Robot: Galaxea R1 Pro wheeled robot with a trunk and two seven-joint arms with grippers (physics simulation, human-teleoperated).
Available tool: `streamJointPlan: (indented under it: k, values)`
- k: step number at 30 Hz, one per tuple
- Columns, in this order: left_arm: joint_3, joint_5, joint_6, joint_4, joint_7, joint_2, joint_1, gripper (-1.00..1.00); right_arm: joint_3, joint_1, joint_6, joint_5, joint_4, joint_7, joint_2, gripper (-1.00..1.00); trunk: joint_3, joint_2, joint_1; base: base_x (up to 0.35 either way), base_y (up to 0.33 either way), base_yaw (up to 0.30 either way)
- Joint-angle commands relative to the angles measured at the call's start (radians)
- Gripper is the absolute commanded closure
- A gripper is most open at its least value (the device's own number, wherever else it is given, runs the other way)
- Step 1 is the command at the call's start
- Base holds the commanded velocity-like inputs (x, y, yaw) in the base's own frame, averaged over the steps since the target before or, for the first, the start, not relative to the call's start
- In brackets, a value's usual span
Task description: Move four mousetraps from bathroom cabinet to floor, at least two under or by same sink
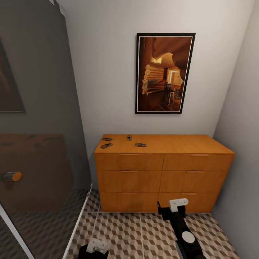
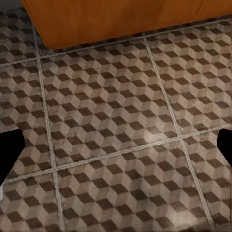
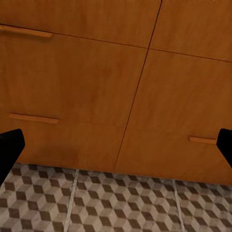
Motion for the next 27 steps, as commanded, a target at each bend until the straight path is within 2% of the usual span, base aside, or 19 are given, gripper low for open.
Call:
streamJointPlan:
  k: [1, 3, 5, 7, 8, 9, 10, 11, 15, 20, 21, 22, 24, 27]
  values:
    - [0.000, -0.001, -0.095, 0.107, 0.002, -0.007, -0.001, -1.00, 0.003, -0.001, 0.006, 0.011, -0.001, -0.003, -0.001, -1.00, -0.001, -0.001, 0.000, 0.000, 0.000, 0.000]
    - [0.002, -0.001, -0.170, 0.187, 0.004, -0.007, -0.001, -1.00, 0.004, -0.001, 0.005, 0.012, -0.001, -0.003, 0.000, -1.00, -0.001, -0.001, 0.000, 0.000, 0.000, 0.000]
    - [0.014, 0.000, -0.352, 0.394, 0.005, 0.003, -0.001, -1.00, 0.004, -0.001, 0.003, 0.012, -0.001, -0.003, -0.001, -1.00, -0.001, -0.001, 0.000, 0.000, 0.000, 0.000]
    - [0.020, 0.001, -0.453, 0.497, 0.006, 0.007, -0.001, -1.00, 0.003, -0.001, 0.003, 0.012, 0.000, -0.002, -0.001, -1.00, -0.001, -0.001, 0.000, 0.000, 0.000, 0.000]
    - [0.025, 0.002, -0.553, 0.584, 0.006, 0.011, -0.001, -1.00, 0.002, -0.001, 0.003, 0.012, 0.000, -0.003, -0.001, -1.00, -0.001, -0.001, 0.000, 0.000, 0.000, 0.000]
    - [0.026, 0.002, -0.599, 0.621, 0.007, 0.013, -0.001, -1.00, 0.002, -0.001, 0.003, 0.012, 0.000, -0.003, -0.001, -1.00, -0.001, -0.001, 0.000, 0.000, 0.000, 0.000]
    - [0.029, 0.003, -0.675, 0.684, 0.007, 0.016, -0.001, -1.00, 0.000, -0.001, 0.003, 0.012, 0.000, -0.003, -0.001, -1.00, -0.001, -0.001, 0.000, 0.000, 0.000, 0.000]
    - [0.029, 0.003, -0.705, 0.710, 0.007, 0.017, -0.001, -1.00, -0.001, -0.001, 0.004, 0.012, 0.000, -0.003, -0.001, -1.00, -0.001, -0.001, 0.000, 0.000, 0.000, 0.000]
    - [0.031, 0.003, -0.784, 0.794, 0.007, 0.019, -0.001, -1.00, -0.002, -0.001, 0.007, 0.012, -0.002, -0.006, -0.001, -1.00, -0.001, -0.001, 0.000, 0.000, 0.000, 0.000]
    - [0.032, 0.004, -0.813, 0.842, 0.007, 0.019, -0.001, -1.00, -0.003, -0.001, 0.028, 0.020, -0.056, -0.014, 0.000, -1.00, -0.001, -0.001, 0.000, 0.000, 0.000, 0.000]
    - [0.031, 0.005, -0.817, 0.852, 0.007, 0.019, -0.001, -1.00, -0.003, -0.001, 0.053, 0.027, -0.089, -0.020, 0.001, -1.00, -0.001, -0.001, 0.000, 0.000, 0.000, 0.000]
    - [0.031, 0.005, -0.821, 0.863, 0.006, 0.018, -0.001, -1.00, -0.003, -0.002, 0.109, 0.040, -0.144, -0.032, 0.003, -1.00, -0.001, -0.001, 0.000, 0.000, 0.000, 0.000]
    - [0.031, 0.005, -0.823, 0.869, 0.006, 0.017, -0.001, -1.00, -0.003, -0.015, 0.174, 0.053, -0.193, -0.046, 0.004, -1.00, -0.001, -0.001, 0.000, 0.000, 0.000, 0.000]
    - [0.030, 0.005, -0.825, 0.873, 0.006, 0.017, -0.001, -1.00, -0.002, -0.049, 0.231, 0.061, -0.223, -0.058, 0.006, -1.00, -0.001, -0.001, 0.000, 0.000, 0.000, 0.000]
